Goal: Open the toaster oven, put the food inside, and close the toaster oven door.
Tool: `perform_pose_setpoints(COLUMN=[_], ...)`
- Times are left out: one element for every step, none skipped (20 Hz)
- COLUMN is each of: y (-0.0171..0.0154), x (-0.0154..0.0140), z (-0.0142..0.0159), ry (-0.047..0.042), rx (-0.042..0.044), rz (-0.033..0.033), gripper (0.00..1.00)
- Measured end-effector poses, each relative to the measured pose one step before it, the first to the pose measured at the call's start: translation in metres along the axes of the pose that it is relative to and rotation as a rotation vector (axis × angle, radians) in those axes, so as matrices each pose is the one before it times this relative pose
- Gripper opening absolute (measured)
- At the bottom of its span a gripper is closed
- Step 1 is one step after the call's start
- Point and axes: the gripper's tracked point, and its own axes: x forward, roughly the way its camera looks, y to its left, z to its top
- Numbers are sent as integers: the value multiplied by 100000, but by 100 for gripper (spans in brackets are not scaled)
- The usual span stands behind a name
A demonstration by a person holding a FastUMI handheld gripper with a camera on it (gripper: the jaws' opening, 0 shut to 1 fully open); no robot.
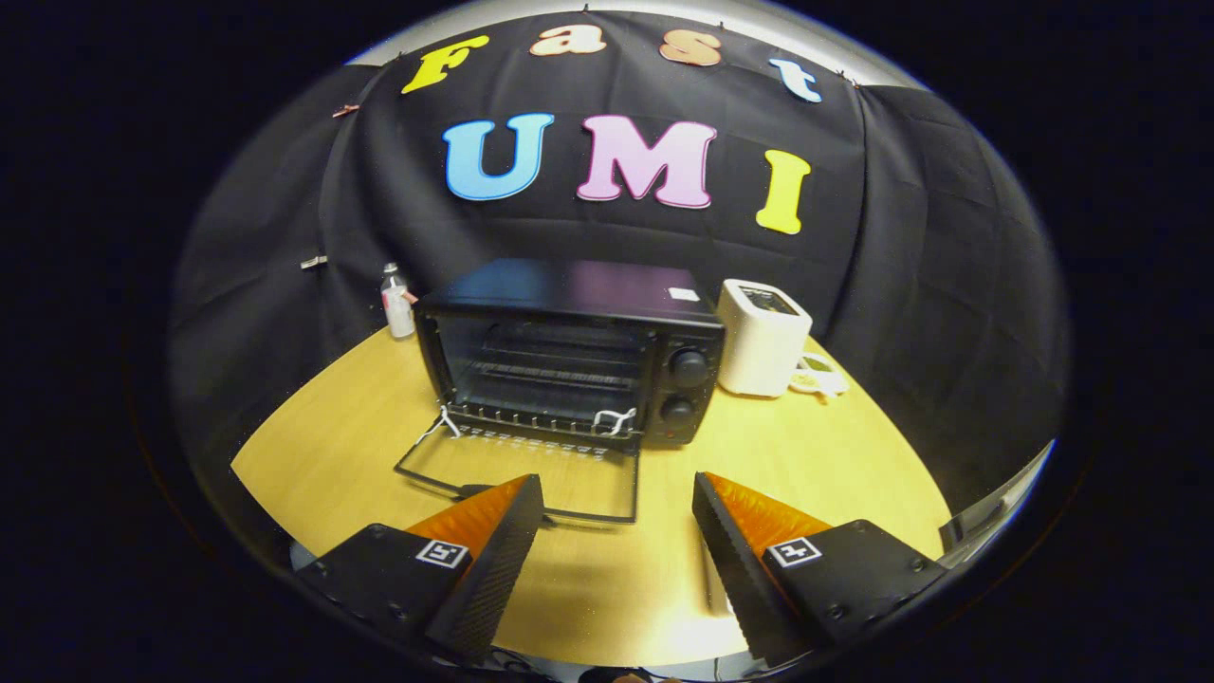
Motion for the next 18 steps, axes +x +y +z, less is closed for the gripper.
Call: perform_pose_setpoints(y=[-1435,-1450,-1543,-1569,-1381,-1483,-1296,-836,-658,-541,-476,-544,-735,-922,-834,-558,-126,-98], x=[-119,-118,-254,15,109,249,110,-4,-50,-91,-92,-148,-29,175,397,354,547,440], z=[303,175,-12,14,-130,-527,-459,-464,-658,-930,-898,-1011,-799,-717,-422,-878,-941,-1055], ry=[276,405,950,229,897,1789,2171,2133,2676,3438,3690,3577,3087,2691,3161,4200,5758,5518], rx=[369,850,1057,1057,495,234,984,2202,2766,2598,1832,1778,1778,2166,2454,2479,2794,2962], rz=[-616,142,-301,-383,-110,-546,558,2094,2807,3066,3021,3010,1904,1134,616,1295,2521,2682], gripper=[98,98,98,98,98,98,98,98,98,98,98,98,98,99,99,99,99,99])
